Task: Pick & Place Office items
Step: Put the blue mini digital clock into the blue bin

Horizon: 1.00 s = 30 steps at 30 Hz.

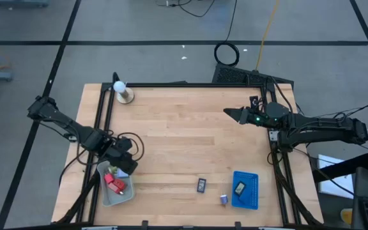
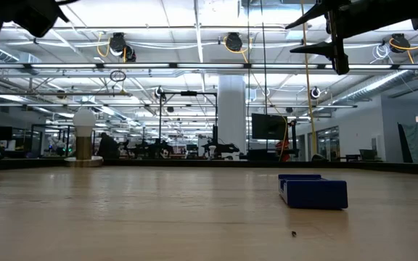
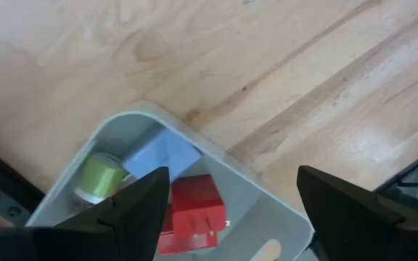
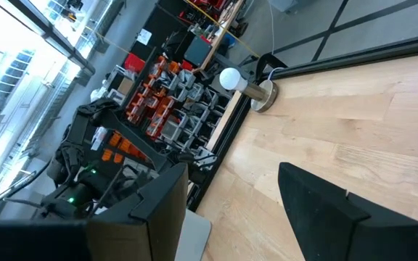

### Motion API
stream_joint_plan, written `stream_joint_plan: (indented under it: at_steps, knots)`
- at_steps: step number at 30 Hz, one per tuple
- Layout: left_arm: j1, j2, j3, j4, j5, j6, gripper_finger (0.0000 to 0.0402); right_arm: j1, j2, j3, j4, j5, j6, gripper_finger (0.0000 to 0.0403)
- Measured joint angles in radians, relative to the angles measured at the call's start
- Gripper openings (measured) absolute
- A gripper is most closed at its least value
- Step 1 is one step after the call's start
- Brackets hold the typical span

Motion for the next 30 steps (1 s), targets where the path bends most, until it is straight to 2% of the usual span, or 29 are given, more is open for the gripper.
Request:
stream_joint_plan:
  at_steps: [4,10,14,21,24,26,28,30]
  knots:
    - [0.038,0.040,0.000,0.027,0.057,0.045,0.0298,0.000,0.000,0.000,0.000,0.000,0.000,0.0210]
    - [0.070,0.099,0.000,0.184,0.082,0.097,0.0294,0.000,0.000,0.000,0.001,0.000,-0.025,0.0210]
    - [0.082,0.115,0.000,0.238,0.076,0.112,0.0294,0.001,0.000,0.000,0.022,-0.013,-0.264,0.0210]
    - [0.083,0.115,0.004,0.233,0.044,0.112,0.0294,0.002,0.000,0.000,0.038,-0.221,-0.754,0.0210]
    - [0.083,0.115,0.024,0.231,0.026,0.120,0.0294,0.002,0.000,0.000,-0.027,-0.261,-0.912,0.0210]
    - [0.087,0.115,0.044,0.231,0.001,0.119,0.0294,0.001,-0.002,0.000,-0.109,-0.242,-0.968,0.0210]
    - [0.093,0.115,0.067,0.230,-0.028,0.123,0.0294,0.001,-0.003,-0.005,-0.154,-0.168,-0.997,0.0210]
    - [0.098,0.115,0.090,0.226,-0.050,0.125,0.0294,0.000,-0.013,-0.026,-0.125,-0.073,-1.015,0.0210]
